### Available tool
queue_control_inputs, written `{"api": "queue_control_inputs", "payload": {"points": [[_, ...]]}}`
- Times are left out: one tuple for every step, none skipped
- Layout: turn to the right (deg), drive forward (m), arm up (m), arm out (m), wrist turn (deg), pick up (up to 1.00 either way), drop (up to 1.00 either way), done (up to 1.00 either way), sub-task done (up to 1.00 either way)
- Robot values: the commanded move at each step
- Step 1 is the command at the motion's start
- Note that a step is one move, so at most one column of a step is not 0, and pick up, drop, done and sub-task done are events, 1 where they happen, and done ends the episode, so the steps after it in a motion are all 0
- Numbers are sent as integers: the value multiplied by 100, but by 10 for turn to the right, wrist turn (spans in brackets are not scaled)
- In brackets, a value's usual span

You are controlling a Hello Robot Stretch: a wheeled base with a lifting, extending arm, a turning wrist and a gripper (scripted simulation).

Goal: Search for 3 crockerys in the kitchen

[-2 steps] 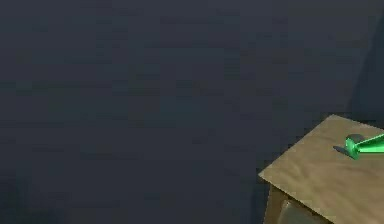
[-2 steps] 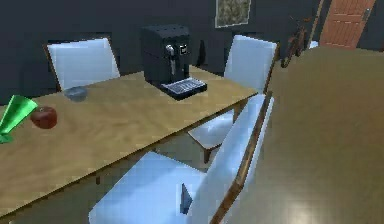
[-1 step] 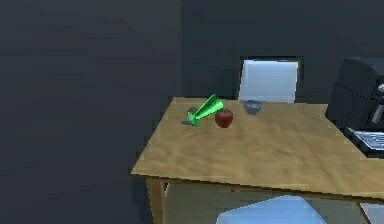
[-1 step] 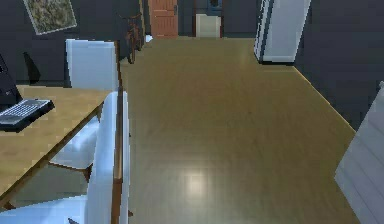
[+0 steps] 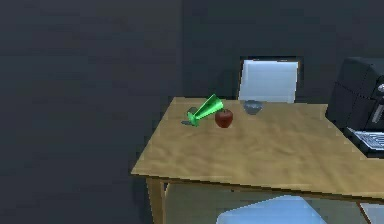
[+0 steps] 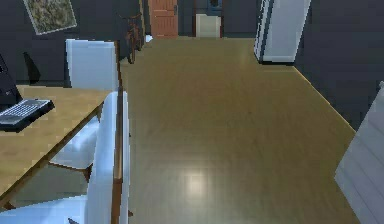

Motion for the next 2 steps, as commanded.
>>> {"api": "queue_control_inputs", "payload": {"points": [[150, 0, 0, 0, 0, 0, 0, 0, 0], [0, 0, 0, 0, 0, 0, 0, 100, 0]]}}
